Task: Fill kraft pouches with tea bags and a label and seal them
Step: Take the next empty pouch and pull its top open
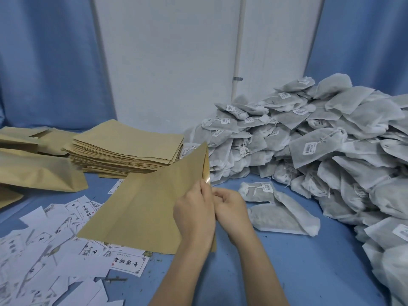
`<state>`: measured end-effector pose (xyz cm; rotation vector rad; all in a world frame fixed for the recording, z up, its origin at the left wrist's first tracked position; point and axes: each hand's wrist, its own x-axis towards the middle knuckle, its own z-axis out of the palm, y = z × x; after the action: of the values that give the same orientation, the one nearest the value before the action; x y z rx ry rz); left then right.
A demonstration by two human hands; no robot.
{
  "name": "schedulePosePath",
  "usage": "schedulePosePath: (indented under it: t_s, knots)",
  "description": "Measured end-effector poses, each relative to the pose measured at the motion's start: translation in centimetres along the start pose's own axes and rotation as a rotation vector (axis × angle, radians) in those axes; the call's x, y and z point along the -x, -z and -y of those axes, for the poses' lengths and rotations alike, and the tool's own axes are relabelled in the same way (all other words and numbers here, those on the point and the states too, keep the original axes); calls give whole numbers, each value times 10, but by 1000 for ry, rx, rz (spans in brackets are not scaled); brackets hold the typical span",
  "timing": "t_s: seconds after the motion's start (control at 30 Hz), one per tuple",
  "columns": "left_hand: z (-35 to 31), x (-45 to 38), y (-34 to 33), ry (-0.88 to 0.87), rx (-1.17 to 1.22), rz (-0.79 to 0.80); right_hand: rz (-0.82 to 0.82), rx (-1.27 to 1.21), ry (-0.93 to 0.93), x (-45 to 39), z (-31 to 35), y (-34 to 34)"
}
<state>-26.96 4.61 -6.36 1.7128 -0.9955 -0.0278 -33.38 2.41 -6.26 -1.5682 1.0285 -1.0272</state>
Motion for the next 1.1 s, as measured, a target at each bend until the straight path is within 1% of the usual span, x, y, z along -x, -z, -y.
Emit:
schedulePosePath:
  t_s: [0.17, 0.33, 0.43, 0.6, 0.7, 0.77, 0.8, 0.9, 0.97, 1.03, 1.1]
  knots:
    - [4, 0, -2, -28, 6, -64, -5, 1, 12, -2, -8, -5]
    - [9, 1, -4, -38, 66, -167, -21, -119, 12, 1, -15, -13]
    - [16, 1, -4, 0, 87, -182, -22, -133, 11, 0, -16, -17]
    - [20, 0, -6, -34, 89, -212, 2, -185, -7, 2, -19, -18]
    - [23, -2, -8, -48, 81, -196, 1, -113, 22, 1, -17, -17]
    - [26, -1, -7, -79, 92, -168, 18, -101, 24, 0, -14, -15]
    - [26, -1, -6, -88, 112, -147, 7, -45, 50, -2, -14, -15]
    - [21, -4, 2, -42, 133, -11, -116, 320, 190, -8, -14, -15]
    - [18, -13, 7, -25, -47, 115, -143, 445, 271, -10, -13, -14]
    - [14, -24, 13, -24, -247, 236, -99, 560, 317, -10, -13, -14]
    - [12, -33, 17, 20, -287, 323, -76, 681, 350, -11, -14, -14]
